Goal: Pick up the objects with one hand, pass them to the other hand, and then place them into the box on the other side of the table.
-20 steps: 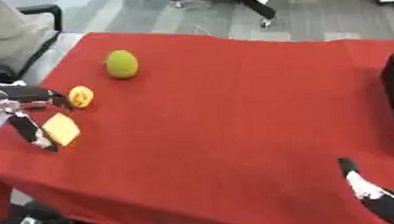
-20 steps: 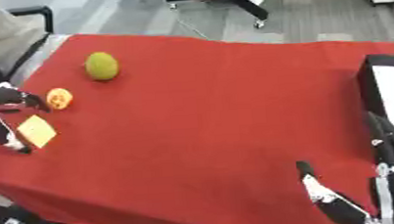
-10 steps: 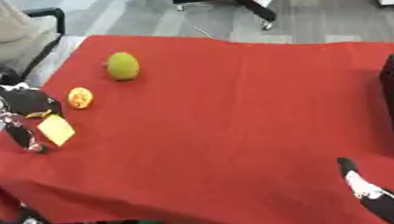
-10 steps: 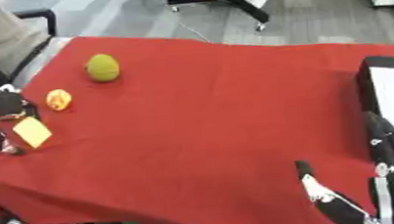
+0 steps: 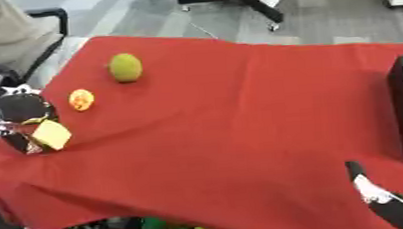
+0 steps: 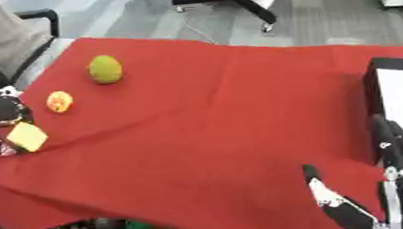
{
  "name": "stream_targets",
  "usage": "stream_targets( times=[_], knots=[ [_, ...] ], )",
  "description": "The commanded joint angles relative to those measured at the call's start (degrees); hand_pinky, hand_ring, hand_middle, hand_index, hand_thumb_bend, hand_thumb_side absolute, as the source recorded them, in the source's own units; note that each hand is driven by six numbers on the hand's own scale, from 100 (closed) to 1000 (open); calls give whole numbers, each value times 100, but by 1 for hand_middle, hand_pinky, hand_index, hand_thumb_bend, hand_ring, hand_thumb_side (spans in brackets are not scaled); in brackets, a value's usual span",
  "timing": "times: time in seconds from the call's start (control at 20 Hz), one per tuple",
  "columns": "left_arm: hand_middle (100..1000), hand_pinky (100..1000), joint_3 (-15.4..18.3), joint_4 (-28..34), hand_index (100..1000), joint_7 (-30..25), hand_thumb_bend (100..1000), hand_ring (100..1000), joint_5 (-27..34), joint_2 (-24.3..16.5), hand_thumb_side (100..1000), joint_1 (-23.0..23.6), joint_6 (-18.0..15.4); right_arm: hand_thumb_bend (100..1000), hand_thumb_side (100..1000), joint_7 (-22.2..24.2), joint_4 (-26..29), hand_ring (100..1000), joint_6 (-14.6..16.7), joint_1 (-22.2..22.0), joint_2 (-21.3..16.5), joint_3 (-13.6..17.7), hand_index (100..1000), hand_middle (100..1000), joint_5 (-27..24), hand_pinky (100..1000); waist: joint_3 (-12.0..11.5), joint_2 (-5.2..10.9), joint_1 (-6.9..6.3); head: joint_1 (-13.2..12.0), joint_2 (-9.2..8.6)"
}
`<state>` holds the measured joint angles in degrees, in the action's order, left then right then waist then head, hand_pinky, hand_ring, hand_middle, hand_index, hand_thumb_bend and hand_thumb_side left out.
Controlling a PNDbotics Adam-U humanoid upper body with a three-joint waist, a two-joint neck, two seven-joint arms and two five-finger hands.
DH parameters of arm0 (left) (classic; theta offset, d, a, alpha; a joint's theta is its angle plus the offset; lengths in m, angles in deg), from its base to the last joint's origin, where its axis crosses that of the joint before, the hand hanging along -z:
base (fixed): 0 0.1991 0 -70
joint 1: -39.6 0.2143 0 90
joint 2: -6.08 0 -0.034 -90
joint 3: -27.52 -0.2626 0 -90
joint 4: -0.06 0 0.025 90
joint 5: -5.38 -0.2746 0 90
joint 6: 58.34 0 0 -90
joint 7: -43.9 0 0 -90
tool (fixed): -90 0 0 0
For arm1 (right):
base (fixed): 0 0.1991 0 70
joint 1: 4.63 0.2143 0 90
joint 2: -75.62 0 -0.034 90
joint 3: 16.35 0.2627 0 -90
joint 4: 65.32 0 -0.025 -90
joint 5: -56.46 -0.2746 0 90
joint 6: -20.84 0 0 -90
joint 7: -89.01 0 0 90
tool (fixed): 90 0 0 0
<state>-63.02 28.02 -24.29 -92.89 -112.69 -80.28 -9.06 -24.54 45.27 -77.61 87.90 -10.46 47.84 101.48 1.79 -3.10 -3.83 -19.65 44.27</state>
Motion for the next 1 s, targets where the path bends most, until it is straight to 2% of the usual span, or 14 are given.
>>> stream_targets(
  times=[0.05,0.2,0.45,0.6,0.8,1.0],
  knots=[
    [429,789,108,50,515,-28,326,497,170,-149,291,-15,-45,501,519,-4,109,997,0,37,-19,18,1000,931,-40,887,-1,53,19,-26,-15],
    [418,784,237,251,510,-257,245,496,537,-212,270,-39,-125,502,520,-5,108,997,-1,32,-20,19,1000,931,-43,888,-8,59,19,-28,-15],
    [400,773,492,777,503,-908,100,493,1562,-254,244,-56,-361,500,520,-6,112,997,-6,27,-19,29,1000,931,-41,888,-18,65,24,-22,-15],
    [390,760,644,1109,501,-1385,100,494,2342,-246,245,-60,-507,504,520,-8,119,997,-13,28,-18,39,1000,931,-38,888,-22,67,28,-16,-15],
    [368,724,826,1436,497,-2131,100,492,3696,-179,244,-35,-780,506,520,-8,129,996,-24,30,-18,51,1000,931,-37,888,-29,69,33,5,-15],
    [346,685,879,1645,491,-3175,100,489,5595,-66,248,29,-1074,507,520,-4,130,996,-25,33,-16,52,1000,931,-38,888,-34,70,35,14,-15]
  ],
)
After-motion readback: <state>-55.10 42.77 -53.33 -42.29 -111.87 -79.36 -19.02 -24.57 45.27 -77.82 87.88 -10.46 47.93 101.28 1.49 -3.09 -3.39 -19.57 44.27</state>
